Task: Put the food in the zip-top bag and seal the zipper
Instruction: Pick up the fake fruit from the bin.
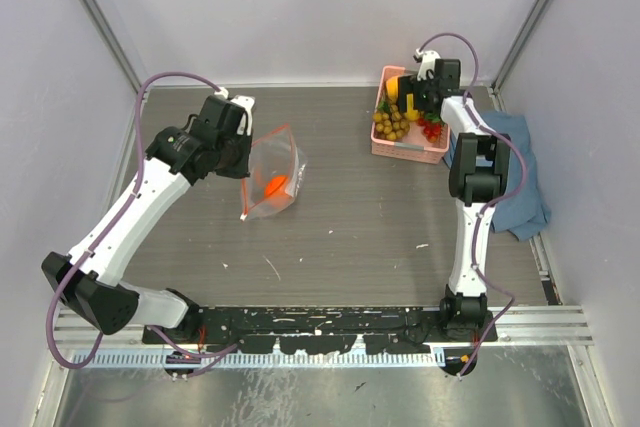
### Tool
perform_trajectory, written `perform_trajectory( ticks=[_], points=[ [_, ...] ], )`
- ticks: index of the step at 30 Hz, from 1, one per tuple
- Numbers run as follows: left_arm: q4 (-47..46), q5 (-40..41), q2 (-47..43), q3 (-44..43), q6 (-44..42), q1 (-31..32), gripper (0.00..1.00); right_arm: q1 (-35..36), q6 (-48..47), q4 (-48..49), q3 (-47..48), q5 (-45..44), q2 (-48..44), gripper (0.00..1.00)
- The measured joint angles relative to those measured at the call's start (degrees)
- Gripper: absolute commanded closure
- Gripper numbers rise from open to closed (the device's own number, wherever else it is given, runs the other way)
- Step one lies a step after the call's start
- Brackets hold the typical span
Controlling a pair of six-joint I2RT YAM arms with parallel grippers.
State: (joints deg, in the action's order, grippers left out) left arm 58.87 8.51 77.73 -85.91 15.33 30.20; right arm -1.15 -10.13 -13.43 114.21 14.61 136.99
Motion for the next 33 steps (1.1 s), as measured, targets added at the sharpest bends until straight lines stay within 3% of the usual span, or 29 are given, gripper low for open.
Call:
perform_trajectory(
  ticks=[7, 17, 24, 33],
  points=[
    [0.0, -0.7, 0.0, 0.0, 0.0, 0.0, 1.0, 0.0, -0.5, -3.3, 2.2, -0.4, 1.0, 0.04],
    [-0.4, -1.3, 0.0, 0.2, 0.0, 0.0, 1.0, 0.1, -0.5, -2.9, -1.1, -2.2, -1.0, 0.29],
    [-0.5, -2.2, 0.0, 0.3, 0.0, 0.0, 1.0, 0.1, 0.7, -2.9, -9.2, -4.6, -8.5, 0.42],
    [-1.4, -4.3, -0.1, 0.6, -0.2, 0.0, 1.0, 0.1, 3.1, 1.3, -19.2, -8.7, -20.4, 0.44]
  ],
)
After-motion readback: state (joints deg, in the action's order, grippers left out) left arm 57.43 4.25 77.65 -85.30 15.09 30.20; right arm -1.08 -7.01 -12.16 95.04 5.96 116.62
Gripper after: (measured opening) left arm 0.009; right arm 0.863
